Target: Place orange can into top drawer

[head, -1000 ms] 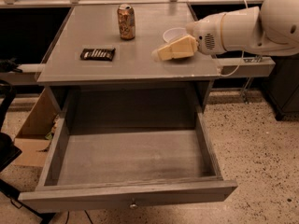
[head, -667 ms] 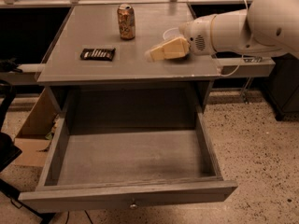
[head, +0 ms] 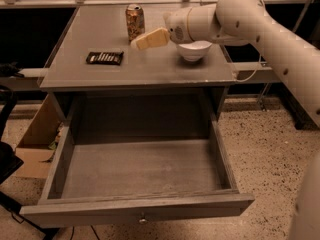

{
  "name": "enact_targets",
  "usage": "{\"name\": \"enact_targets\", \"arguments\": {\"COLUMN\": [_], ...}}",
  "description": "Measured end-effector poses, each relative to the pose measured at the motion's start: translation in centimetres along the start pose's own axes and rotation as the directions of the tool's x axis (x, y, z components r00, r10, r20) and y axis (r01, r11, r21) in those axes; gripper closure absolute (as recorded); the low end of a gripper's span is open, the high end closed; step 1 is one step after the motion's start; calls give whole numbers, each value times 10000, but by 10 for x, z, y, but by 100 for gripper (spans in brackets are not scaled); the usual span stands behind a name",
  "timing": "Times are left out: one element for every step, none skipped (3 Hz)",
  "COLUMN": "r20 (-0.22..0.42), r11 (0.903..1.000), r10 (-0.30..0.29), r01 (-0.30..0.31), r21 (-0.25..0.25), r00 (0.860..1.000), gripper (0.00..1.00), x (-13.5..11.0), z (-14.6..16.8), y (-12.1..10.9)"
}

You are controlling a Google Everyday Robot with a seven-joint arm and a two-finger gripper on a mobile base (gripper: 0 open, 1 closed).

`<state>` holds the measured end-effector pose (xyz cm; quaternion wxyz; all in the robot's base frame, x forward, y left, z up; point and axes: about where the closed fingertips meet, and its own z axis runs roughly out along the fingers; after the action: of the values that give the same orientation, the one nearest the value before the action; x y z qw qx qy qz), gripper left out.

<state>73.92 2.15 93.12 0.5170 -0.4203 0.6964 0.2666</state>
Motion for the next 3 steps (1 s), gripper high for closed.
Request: {"name": "enact_targets", "arguments": {"r20": [362, 425, 393], "r11": [9990, 9980, 9989], "r10": [-425, -632, -402], "r01": [430, 635, 391], "r21": [-134, -63, 267], "r00": [9984, 9971, 9984], "gripper": [0, 0, 0], "x": [-23, -38, -35], "z": [49, 86, 115], "y": [-22, -38, -55]}}
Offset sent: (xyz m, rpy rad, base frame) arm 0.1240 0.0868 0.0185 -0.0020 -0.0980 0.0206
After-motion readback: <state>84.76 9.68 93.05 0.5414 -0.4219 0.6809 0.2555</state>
